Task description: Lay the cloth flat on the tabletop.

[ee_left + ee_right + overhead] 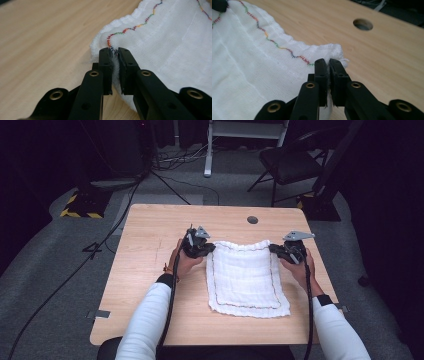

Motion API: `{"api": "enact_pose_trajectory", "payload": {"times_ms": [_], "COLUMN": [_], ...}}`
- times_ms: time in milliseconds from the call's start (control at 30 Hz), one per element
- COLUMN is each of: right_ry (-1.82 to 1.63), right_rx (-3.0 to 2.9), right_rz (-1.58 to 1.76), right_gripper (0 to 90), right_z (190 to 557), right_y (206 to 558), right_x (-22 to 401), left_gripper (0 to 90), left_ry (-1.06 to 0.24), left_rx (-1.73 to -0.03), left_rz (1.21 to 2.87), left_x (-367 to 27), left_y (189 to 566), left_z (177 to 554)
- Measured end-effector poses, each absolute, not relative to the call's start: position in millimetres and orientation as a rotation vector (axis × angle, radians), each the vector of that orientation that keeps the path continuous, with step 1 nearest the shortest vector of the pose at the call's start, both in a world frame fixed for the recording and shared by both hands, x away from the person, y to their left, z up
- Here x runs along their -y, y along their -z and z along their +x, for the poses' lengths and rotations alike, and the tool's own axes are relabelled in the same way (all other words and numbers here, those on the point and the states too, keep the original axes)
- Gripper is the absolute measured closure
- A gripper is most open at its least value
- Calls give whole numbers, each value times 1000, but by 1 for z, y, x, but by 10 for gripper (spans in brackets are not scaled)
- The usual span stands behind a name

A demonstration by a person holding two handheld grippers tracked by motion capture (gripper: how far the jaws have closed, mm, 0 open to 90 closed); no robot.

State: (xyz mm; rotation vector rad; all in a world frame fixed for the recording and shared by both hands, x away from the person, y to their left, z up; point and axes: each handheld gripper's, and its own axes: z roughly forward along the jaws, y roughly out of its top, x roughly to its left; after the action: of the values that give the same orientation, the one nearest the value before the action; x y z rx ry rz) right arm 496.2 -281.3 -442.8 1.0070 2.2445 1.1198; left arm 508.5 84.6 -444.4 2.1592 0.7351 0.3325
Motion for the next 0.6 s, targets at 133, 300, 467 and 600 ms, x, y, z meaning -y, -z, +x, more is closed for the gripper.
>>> {"api": "enact_pose_trajectory", "payload": {"times_ms": [133, 300, 467, 600], "right_ry": [-1174, -1190, -1211, -1172], "right_rx": [-2175, -2132, -2095, -2096], "right_rz": [965, 924, 886, 866], "right_gripper": [853, 853, 853, 853], "right_z": [487, 482, 477, 484], "right_y": [417, 399, 384, 380], "right_x": [280, 278, 275, 267], "left_gripper": [818, 818, 818, 816], "left_ry": [-387, -458, -532, -560], "left_rx": [-708, -675, -652, -689], "left_rz": [2131, 2106, 2102, 2100], "left_x": [-91, -98, -99, -98], "left_y": [421, 397, 381, 382], "left_z": [503, 494, 489, 499]}}
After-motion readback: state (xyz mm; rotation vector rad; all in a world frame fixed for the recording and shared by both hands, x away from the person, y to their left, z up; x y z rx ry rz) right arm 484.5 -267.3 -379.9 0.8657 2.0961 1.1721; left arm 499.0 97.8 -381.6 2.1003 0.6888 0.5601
